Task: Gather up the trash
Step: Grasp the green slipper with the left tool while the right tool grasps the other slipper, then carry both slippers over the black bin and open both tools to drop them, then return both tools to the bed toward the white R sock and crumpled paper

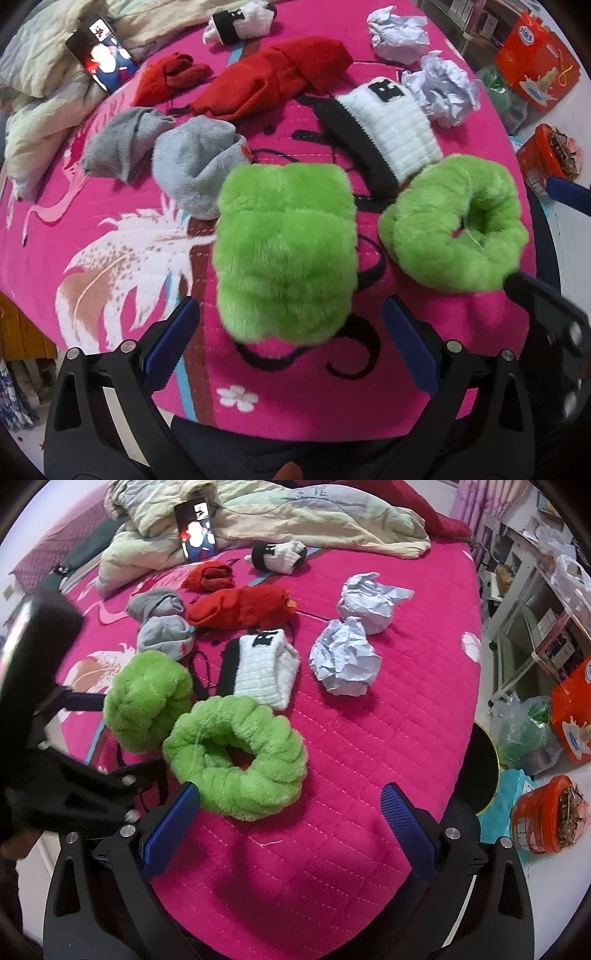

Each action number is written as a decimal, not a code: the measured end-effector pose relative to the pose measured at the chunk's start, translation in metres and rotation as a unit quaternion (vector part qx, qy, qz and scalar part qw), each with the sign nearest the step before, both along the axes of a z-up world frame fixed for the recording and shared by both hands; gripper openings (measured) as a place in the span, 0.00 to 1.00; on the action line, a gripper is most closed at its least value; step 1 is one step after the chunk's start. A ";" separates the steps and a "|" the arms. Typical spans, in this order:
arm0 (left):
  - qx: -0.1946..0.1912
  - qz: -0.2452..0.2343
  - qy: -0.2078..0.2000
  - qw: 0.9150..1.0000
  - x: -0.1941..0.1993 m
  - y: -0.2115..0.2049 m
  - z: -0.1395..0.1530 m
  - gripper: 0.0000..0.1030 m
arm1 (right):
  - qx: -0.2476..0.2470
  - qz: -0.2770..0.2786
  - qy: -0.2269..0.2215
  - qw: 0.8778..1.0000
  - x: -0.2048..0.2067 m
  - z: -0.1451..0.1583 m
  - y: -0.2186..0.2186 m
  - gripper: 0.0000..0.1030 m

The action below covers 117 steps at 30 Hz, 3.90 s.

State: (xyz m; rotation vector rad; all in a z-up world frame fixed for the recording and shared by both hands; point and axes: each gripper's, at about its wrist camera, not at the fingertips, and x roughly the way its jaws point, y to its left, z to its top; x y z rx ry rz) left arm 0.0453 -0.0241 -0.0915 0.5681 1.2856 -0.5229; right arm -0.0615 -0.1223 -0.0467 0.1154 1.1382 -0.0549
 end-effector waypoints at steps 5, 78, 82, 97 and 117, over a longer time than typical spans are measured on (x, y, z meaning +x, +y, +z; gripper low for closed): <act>-0.032 0.028 0.035 0.998 0.019 0.007 -0.016 0.59 | -0.003 0.020 0.011 1.000 0.006 -0.006 0.006 0.91; -0.009 -0.174 0.007 0.985 -0.054 -0.312 0.008 0.47 | 0.041 -0.179 -0.028 0.983 -0.091 -0.013 -0.309 0.42; -0.017 -0.191 0.029 0.981 -0.054 -0.340 -0.005 0.47 | 0.039 -0.196 -0.029 0.979 -0.093 -0.016 -0.330 0.42; 0.002 -0.177 0.040 0.983 -0.023 -0.396 -0.042 0.88 | 0.028 -0.218 -0.007 0.976 -0.062 -0.043 -0.389 0.42; -0.005 -0.126 0.029 0.992 -0.011 -0.335 -0.012 0.88 | 0.014 -0.205 0.049 0.977 -0.015 -0.074 -0.376 0.86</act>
